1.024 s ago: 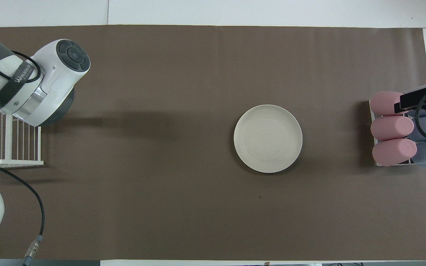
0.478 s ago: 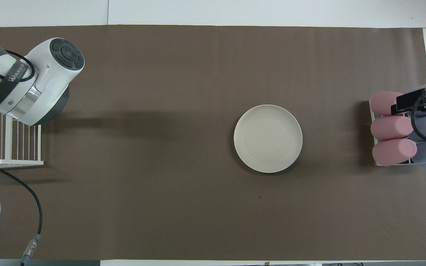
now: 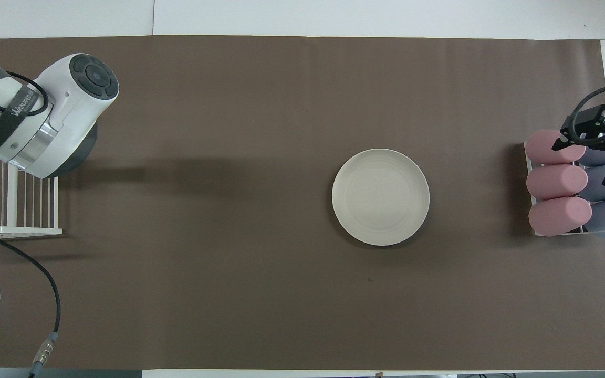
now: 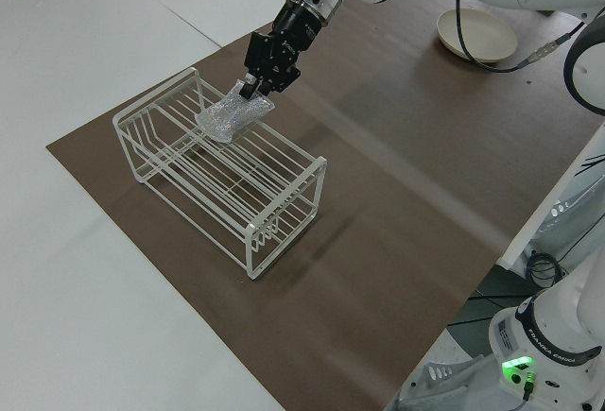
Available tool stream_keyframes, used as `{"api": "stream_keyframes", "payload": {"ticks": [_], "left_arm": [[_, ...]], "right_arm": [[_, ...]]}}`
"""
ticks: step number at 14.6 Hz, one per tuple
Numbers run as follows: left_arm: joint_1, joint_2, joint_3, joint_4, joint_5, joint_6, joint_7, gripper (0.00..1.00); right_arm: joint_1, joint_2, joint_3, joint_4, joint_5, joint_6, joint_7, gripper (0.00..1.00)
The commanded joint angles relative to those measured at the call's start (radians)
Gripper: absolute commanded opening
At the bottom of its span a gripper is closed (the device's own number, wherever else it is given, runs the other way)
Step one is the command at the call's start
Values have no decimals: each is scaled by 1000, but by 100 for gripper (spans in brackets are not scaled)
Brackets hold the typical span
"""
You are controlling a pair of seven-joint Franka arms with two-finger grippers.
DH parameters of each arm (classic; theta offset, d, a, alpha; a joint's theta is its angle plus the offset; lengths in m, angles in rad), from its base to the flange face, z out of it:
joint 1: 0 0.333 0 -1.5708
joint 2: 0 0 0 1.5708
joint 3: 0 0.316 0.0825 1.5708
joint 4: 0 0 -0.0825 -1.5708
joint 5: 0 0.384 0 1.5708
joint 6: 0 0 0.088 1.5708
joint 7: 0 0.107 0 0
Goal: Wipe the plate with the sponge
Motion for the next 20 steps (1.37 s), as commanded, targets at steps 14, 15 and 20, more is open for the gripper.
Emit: {"api": "stream_keyframes", "payload": {"ticks": [14, 15, 20], "left_arm": [[6, -27, 10, 215, -141, -96, 9, 0], [6, -25, 10, 264, -219, -144, 14, 0], [17, -51, 10, 384, -594, -258, 27, 0]], "right_arm": [[71, -52, 49, -82, 38, 54, 889, 100], [72, -52, 49, -82, 38, 60, 945, 100], [127, -55, 60, -91, 31, 83, 957, 100]]}}
